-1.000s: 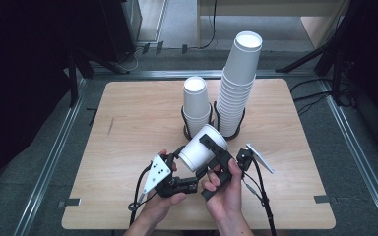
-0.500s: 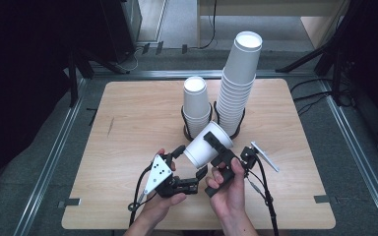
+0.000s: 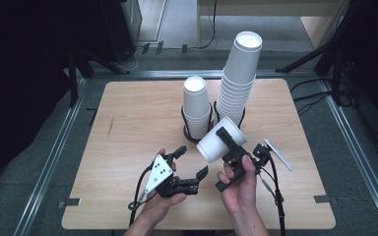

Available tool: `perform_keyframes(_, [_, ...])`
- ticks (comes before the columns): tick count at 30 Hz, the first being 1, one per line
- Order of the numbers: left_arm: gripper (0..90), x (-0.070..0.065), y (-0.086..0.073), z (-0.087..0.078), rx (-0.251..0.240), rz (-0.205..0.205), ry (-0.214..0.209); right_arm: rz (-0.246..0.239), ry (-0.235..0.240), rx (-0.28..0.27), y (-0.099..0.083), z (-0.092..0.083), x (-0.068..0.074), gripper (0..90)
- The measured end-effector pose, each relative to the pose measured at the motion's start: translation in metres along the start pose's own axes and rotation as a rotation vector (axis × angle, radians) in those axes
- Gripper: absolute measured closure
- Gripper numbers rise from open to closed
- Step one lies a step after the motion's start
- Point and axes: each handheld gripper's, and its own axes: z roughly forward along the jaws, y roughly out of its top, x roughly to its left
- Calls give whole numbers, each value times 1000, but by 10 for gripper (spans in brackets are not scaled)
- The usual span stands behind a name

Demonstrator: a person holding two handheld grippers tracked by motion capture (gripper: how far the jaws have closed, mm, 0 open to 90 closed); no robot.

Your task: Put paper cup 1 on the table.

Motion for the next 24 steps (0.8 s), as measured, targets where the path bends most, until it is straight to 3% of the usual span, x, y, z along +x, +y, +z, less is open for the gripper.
perform_keyframes(12, [89,1,0,0,10,3,-2,-168,-73,-55,12,-7,1,149])
perform_keyframes(24, [89,1,-2,1,26,9,0,-308,-113,-93,21,-15,-1,148])
